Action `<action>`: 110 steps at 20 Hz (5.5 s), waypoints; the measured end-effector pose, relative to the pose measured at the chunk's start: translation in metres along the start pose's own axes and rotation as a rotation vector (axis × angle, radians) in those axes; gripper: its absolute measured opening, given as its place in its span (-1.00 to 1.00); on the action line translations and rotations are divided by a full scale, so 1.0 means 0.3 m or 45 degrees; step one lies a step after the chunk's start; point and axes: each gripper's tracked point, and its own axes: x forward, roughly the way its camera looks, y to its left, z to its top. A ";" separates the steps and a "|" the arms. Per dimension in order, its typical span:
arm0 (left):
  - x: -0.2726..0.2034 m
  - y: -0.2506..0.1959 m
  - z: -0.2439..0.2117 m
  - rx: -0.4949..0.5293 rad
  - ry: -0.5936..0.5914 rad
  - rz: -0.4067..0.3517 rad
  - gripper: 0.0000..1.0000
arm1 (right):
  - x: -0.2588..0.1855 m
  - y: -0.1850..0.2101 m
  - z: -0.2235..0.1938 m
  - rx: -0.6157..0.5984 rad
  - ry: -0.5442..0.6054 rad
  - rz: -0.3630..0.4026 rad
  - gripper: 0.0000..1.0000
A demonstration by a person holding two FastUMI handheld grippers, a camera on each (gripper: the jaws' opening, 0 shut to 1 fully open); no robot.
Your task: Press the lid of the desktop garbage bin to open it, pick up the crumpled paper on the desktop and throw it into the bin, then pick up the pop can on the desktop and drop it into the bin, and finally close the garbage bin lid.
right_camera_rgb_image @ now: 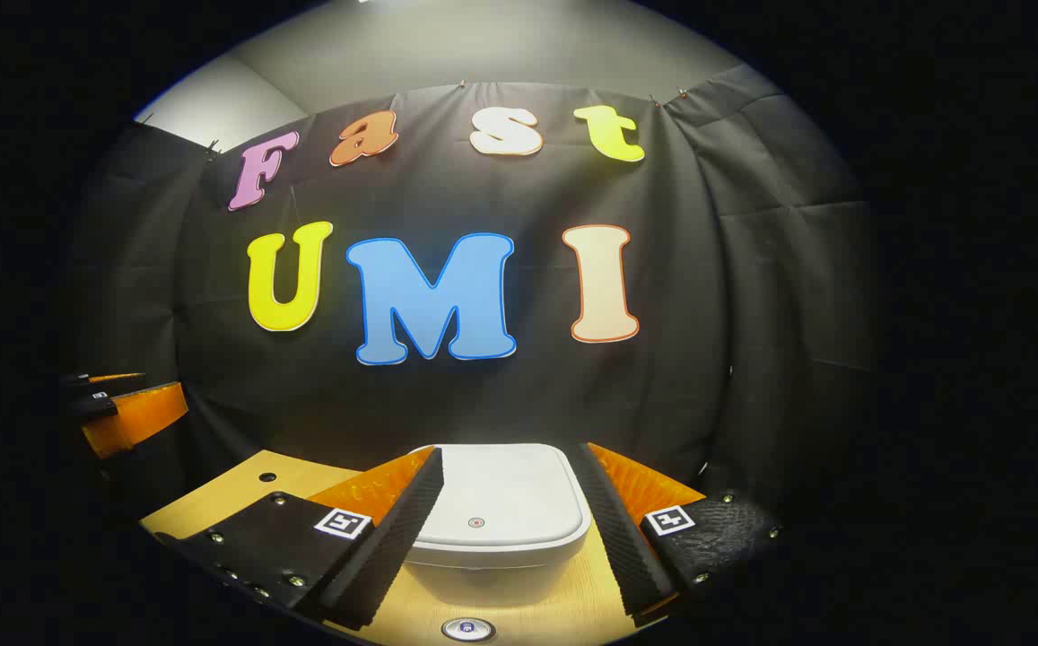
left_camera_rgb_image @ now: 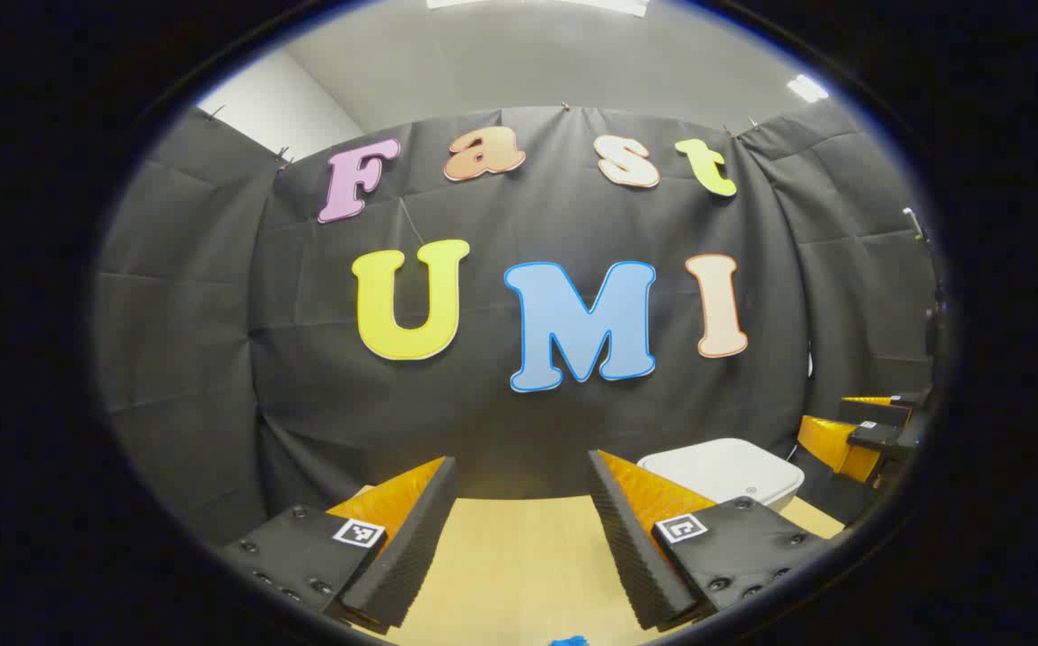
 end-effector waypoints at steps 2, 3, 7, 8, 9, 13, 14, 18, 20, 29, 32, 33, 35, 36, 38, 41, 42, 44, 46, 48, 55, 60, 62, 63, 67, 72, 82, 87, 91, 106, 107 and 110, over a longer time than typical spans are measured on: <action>0.000 -0.002 0.000 0.005 0.000 -0.002 0.90 | 0.001 -0.002 0.000 0.001 -0.002 -0.002 0.92; -0.001 -0.001 0.001 0.007 0.000 -0.003 0.90 | 0.001 -0.004 0.001 0.000 -0.003 -0.005 0.92; -0.002 -0.002 0.004 0.005 -0.001 -0.009 0.90 | -0.005 -0.008 0.000 0.003 -0.004 -0.005 0.92; -0.001 -0.002 0.004 0.006 -0.003 -0.009 0.90 | -0.004 -0.010 0.001 0.004 -0.006 -0.006 0.92; -0.001 -0.003 0.004 0.007 -0.005 -0.009 0.90 | -0.004 -0.009 0.003 0.005 -0.008 -0.006 0.92; -0.001 -0.002 0.005 0.010 -0.011 -0.010 0.88 | -0.011 -0.012 0.009 0.010 -0.014 -0.008 0.92; 0.000 -0.002 0.007 0.010 -0.013 -0.010 0.90 | -0.013 -0.014 0.012 0.011 -0.015 -0.008 0.92; -0.001 -0.002 0.007 0.006 -0.018 -0.007 0.86 | -0.021 -0.015 0.010 0.010 -0.017 -0.007 0.92; -0.002 -0.002 0.005 0.001 -0.017 -0.007 0.88 | -0.024 -0.014 0.008 0.008 -0.015 -0.006 1.00; 0.000 -0.003 0.001 -0.002 -0.011 -0.015 0.90 | -0.016 -0.007 -0.003 -0.005 -0.009 0.005 1.00; 0.000 -0.003 0.000 0.002 -0.013 -0.017 0.86 | 0.010 -0.012 -0.021 -0.007 0.005 0.004 1.00; 0.000 -0.003 -0.002 0.002 -0.013 -0.017 0.88 | 0.017 -0.012 -0.026 -0.006 0.013 0.006 0.97; 0.001 -0.003 -0.001 0.002 -0.013 -0.014 0.90 | 0.030 -0.009 -0.041 -0.006 0.037 0.016 0.48; 0.000 -0.003 -0.002 0.001 -0.013 -0.013 0.90 | 0.036 -0.015 -0.053 -0.010 0.047 0.003 0.59; 0.002 -0.002 -0.001 0.000 -0.014 -0.009 0.90 | 0.051 -0.003 -0.076 0.001 0.078 0.025 -0.18; 0.002 0.000 -0.002 0.001 -0.014 -0.002 0.88 | 0.071 -0.019 -0.097 0.010 0.107 0.000 -0.70; 0.003 0.000 -0.004 0.001 -0.013 0.000 0.88 | 0.081 -0.013 -0.111 0.003 0.121 0.003 -0.71; 0.004 0.000 -0.006 -0.001 -0.011 0.002 0.88 | 0.101 -0.004 -0.136 -0.022 0.148 0.018 -0.71; 0.004 0.000 -0.007 -0.003 -0.007 0.002 0.86 | 0.125 0.004 -0.171 -0.048 0.187 0.033 -0.71; 0.003 0.001 -0.007 -0.004 -0.003 0.004 0.86 | 0.153 0.013 -0.211 -0.068 0.234 0.058 -0.71; 0.004 0.004 -0.013 -0.008 0.014 0.018 0.90 | 0.219 0.037 -0.302 -0.082 0.349 0.097 -0.71; 0.004 0.003 -0.016 -0.023 0.029 0.021 0.90 | 0.225 0.043 -0.314 -0.082 0.360 0.107 -0.71; 0.003 0.002 -0.018 -0.034 0.035 0.016 0.90 | 0.226 0.043 -0.321 -0.069 0.362 0.107 -0.70; 0.003 -0.001 -0.020 -0.039 0.039 0.012 0.90 | 0.226 0.045 -0.324 -0.067 0.353 0.105 -0.70; 0.003 -0.002 -0.020 -0.041 0.047 -0.001 0.90 | 0.221 0.046 -0.332 -0.088 0.338 0.096 -0.70; 0.001 -0.002 -0.013 -0.019 0.043 -0.002 0.90 | 0.224 0.045 -0.296 -0.089 0.277 0.108 -0.70; -0.002 -0.009 -0.005 -0.006 0.027 -0.025 0.90 | 0.216 0.040 -0.114 -0.101 0.101 0.091 -0.70; -0.002 -0.010 -0.004 -0.018 0.014 -0.042 0.90 | 0.193 0.027 -0.002 -0.069 0.004 0.077 -0.70; 0.001 -0.011 -0.013 -0.036 0.019 -0.043 0.90 | 0.167 0.016 0.072 -0.063 -0.064 0.067 -0.70; 0.024 -0.060 -0.303 -0.041 0.191 -0.119 0.90 | 0.072 0.015 0.197 -0.004 -0.160 0.061 -0.71; 0.026 -0.071 -0.361 -0.037 0.228 -0.133 0.90 | 0.067 0.013 0.195 0.000 -0.160 0.060 -0.71; 0.022 -0.103 -0.524 -0.032 0.342 -0.167 0.90 | 0.060 -0.004 0.186 -0.008 -0.152 0.046 -0.71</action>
